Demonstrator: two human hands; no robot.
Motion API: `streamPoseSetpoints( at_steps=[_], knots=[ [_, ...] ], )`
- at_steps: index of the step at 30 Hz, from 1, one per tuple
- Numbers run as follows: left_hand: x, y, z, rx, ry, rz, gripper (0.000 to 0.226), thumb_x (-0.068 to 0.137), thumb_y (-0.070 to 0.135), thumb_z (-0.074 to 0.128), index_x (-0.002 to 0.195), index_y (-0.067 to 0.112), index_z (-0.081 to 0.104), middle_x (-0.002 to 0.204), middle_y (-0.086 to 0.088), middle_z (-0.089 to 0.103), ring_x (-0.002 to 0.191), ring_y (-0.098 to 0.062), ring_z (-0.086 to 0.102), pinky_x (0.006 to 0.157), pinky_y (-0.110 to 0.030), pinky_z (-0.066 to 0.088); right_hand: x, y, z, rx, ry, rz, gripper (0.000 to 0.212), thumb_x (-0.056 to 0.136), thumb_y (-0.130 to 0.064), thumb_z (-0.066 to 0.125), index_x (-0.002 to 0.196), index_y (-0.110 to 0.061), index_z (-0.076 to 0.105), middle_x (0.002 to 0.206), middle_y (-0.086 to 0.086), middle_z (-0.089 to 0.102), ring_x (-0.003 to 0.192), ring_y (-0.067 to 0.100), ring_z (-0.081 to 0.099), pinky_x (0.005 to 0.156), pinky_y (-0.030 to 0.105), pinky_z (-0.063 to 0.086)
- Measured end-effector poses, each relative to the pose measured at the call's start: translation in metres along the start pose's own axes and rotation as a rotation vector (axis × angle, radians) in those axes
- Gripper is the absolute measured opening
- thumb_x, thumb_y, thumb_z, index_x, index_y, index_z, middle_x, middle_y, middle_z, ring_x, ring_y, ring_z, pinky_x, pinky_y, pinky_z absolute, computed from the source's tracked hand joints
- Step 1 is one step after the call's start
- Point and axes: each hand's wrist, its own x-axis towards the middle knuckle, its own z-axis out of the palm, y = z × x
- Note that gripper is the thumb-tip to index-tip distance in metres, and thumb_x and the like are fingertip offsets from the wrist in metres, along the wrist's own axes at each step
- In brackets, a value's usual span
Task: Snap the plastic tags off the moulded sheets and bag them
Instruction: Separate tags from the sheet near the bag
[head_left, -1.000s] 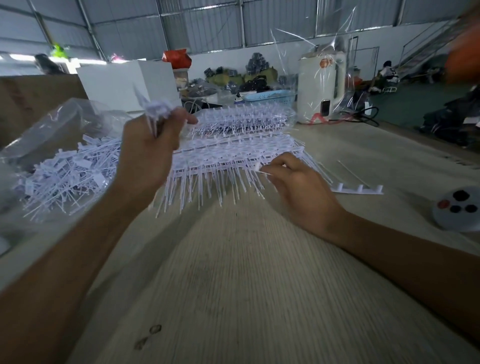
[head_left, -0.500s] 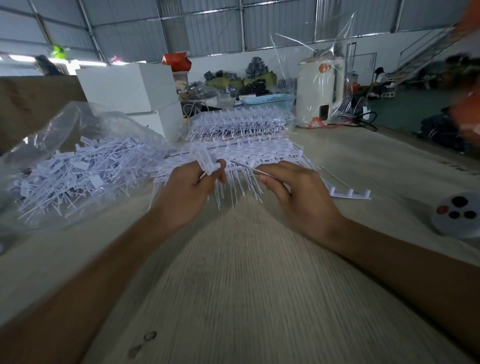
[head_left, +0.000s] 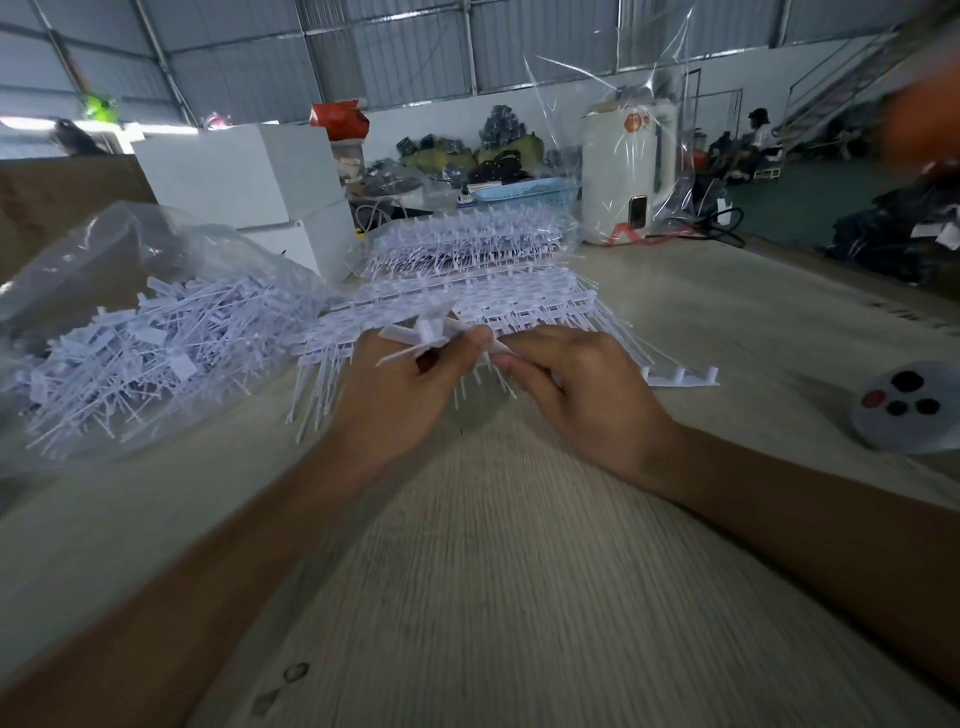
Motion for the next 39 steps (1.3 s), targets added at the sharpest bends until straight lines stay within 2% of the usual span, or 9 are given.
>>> streamPoseSetpoints(
  at_steps=[3, 7, 12, 16, 20, 25, 28, 33, 39],
  knots=[
    [-0.004, 0.004, 0.009, -0.025, 0.079, -0.021, 0.031, 0.095, 0.025, 0.068, 0.065, 0.032, 0.063, 0.058, 0.013, 0.064, 0.055, -0.005, 0.062, 0.051, -0.012, 0.041, 0.002, -0.004, -0.002, -0.265, 0.062, -0.054, 0.008, 0.096, -0.008, 0.065, 0.096, -0.007, 0.073, 0.069, 0.006, 0.056, 0.063, 0.028, 0.055, 0.057, 0.038, 0.046],
    [0.000, 0.010, 0.007, -0.040, 0.073, -0.035, 0.036, 0.097, 0.034, 0.063, 0.062, 0.029, 0.057, 0.053, 0.012, 0.057, 0.051, -0.006, 0.055, 0.049, -0.017, 0.039, 0.012, -0.007, -0.014, -0.433, 0.132, -0.140, 0.022, 0.088, -0.003, 0.073, 0.109, -0.009, 0.075, 0.074, 0.009, 0.063, 0.067, 0.031, 0.059, 0.060, 0.038, 0.049],
    [0.011, 0.017, -0.007, -0.065, 0.113, 0.017, 0.036, 0.101, 0.034, 0.058, 0.070, 0.015, 0.060, 0.056, 0.006, 0.053, 0.052, -0.002, 0.049, 0.050, -0.013, 0.034, 0.027, -0.012, -0.041, -0.433, 0.102, -0.094, 0.061, 0.088, -0.001, 0.072, 0.144, -0.013, 0.051, 0.106, 0.011, 0.069, 0.093, 0.031, 0.061, 0.071, 0.042, 0.054],
    [0.013, 0.023, -0.015, -0.168, 0.159, -0.001, 0.032, 0.102, 0.031, 0.055, 0.071, 0.025, 0.058, 0.053, 0.017, 0.050, 0.050, 0.003, 0.044, 0.049, -0.007, 0.030, 0.030, -0.014, -0.052, -0.326, 0.095, -0.034, 0.054, 0.090, -0.003, 0.069, 0.141, -0.012, 0.053, 0.140, 0.009, 0.055, 0.125, 0.027, 0.051, 0.085, 0.040, 0.054],
    [0.013, 0.020, -0.020, -0.150, 0.177, -0.032, 0.039, 0.104, 0.032, 0.052, 0.068, 0.018, 0.060, 0.054, 0.011, 0.051, 0.049, 0.002, 0.043, 0.049, -0.009, 0.032, 0.029, -0.016, -0.051, -0.427, 0.094, -0.056, 0.034, 0.092, 0.000, 0.066, 0.125, -0.009, 0.068, 0.136, 0.016, 0.057, 0.123, 0.037, 0.052, 0.085, 0.047, 0.053],
    [0.013, 0.020, -0.017, -0.205, 0.183, -0.097, 0.050, 0.106, 0.035, 0.047, 0.075, 0.006, 0.073, 0.046, 0.014, 0.055, 0.035, -0.001, 0.038, 0.041, -0.010, 0.027, 0.033, -0.013, -0.054, -0.399, 0.041, 0.069, 0.039, 0.105, -0.017, 0.049, 0.144, -0.021, 0.049, 0.097, 0.011, 0.067, 0.087, 0.034, 0.061, 0.068, 0.045, 0.054],
    [0.016, 0.021, -0.017, -0.344, 0.174, -0.098, 0.039, 0.106, 0.026, 0.046, 0.085, -0.002, 0.064, 0.059, 0.012, 0.060, 0.046, 0.001, 0.045, 0.047, -0.010, 0.036, 0.036, -0.008, -0.061, -0.393, 0.090, 0.065, 0.022, 0.107, -0.019, 0.046, 0.121, -0.014, 0.062, 0.094, 0.011, 0.066, 0.082, 0.034, 0.061, 0.068, 0.044, 0.052],
    [0.019, 0.018, -0.018, -0.319, 0.107, -0.149, 0.029, 0.106, 0.023, 0.047, 0.085, 0.008, 0.061, 0.068, 0.008, 0.058, 0.059, 0.000, 0.051, 0.060, -0.013, 0.043, 0.034, 0.001, -0.071, -0.352, 0.089, 0.019, 0.025, 0.106, -0.024, 0.051, 0.110, -0.010, 0.072, 0.106, 0.009, 0.060, 0.076, 0.029, 0.059, 0.066, 0.045, 0.053],
    [0.014, 0.015, -0.015, -0.287, 0.122, -0.242, 0.041, 0.105, 0.046, 0.043, 0.068, 0.028, 0.049, 0.054, 0.007, 0.039, 0.047, -0.009, 0.033, 0.046, -0.023, 0.026, 0.032, 0.004, -0.063, -0.369, -0.010, 0.024, 0.032, 0.104, -0.034, 0.047, 0.116, -0.015, 0.070, 0.102, 0.006, 0.063, 0.085, 0.032, 0.062, 0.069, 0.046, 0.054]
  ],
)
